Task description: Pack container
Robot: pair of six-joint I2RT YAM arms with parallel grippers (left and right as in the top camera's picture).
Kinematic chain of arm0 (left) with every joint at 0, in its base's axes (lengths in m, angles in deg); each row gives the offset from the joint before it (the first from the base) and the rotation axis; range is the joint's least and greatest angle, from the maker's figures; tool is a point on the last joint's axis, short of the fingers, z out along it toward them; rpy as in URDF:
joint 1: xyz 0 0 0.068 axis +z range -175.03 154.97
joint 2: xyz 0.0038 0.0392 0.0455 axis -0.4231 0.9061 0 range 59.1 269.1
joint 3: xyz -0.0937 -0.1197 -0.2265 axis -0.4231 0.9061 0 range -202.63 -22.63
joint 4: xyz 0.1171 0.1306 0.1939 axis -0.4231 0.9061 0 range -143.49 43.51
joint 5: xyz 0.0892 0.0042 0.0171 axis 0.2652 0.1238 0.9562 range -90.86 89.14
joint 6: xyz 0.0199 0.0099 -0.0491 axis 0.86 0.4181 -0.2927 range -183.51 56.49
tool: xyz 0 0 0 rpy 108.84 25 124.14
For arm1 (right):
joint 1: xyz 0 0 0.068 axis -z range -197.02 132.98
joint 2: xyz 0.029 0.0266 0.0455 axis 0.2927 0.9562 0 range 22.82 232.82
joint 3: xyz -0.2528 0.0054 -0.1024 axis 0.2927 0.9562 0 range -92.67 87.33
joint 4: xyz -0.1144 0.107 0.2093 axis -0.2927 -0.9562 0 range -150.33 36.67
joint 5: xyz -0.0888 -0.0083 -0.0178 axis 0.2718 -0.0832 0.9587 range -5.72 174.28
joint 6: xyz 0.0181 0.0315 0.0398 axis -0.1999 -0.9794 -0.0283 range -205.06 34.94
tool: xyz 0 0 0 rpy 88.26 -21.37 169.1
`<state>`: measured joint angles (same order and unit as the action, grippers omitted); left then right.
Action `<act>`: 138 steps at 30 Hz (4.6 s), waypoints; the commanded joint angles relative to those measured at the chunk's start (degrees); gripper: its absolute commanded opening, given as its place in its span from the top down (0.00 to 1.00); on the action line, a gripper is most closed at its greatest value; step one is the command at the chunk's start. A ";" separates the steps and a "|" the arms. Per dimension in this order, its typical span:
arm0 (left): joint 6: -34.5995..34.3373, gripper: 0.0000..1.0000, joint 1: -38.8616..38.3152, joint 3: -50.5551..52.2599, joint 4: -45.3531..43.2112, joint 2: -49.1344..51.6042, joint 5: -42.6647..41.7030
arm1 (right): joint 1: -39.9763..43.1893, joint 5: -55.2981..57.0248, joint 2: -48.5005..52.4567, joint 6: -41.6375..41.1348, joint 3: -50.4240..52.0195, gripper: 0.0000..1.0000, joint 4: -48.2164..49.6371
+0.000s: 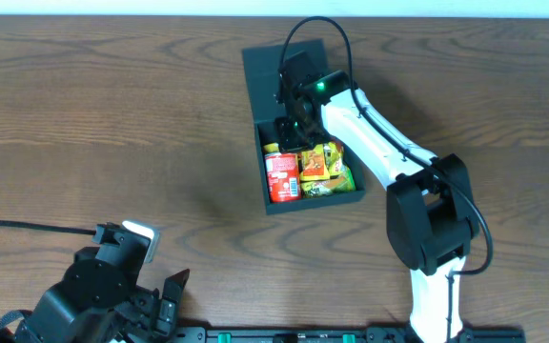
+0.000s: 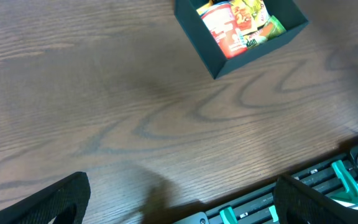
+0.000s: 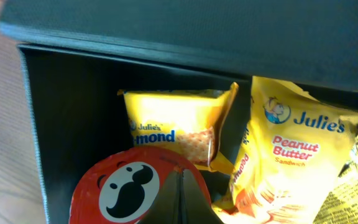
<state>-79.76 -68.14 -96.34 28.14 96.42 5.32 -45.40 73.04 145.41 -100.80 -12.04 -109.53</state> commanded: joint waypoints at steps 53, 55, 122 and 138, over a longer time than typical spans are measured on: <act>1.57 0.04 0.24 0.39 -0.09 3.45 3.48 | 0.48 0.22 -11.67 -3.69 -0.72 0.98 9.38; 2.16 0.05 0.24 0.44 -0.20 5.27 3.85 | 0.74 2.40 -13.84 -3.67 -0.72 0.98 5.14; -8.72 0.94 20.98 4.59 -59.76 70.90 -17.99 | 19.34 -17.77 -17.40 14.05 23.41 0.98 2.58; -2.97 0.94 21.40 4.57 -63.41 70.88 -17.62 | 18.29 -15.89 -17.40 13.18 23.41 0.99 2.23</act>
<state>-84.41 -46.81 -92.08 -35.42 166.69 -11.12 -25.80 57.45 128.58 -87.19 11.04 -107.68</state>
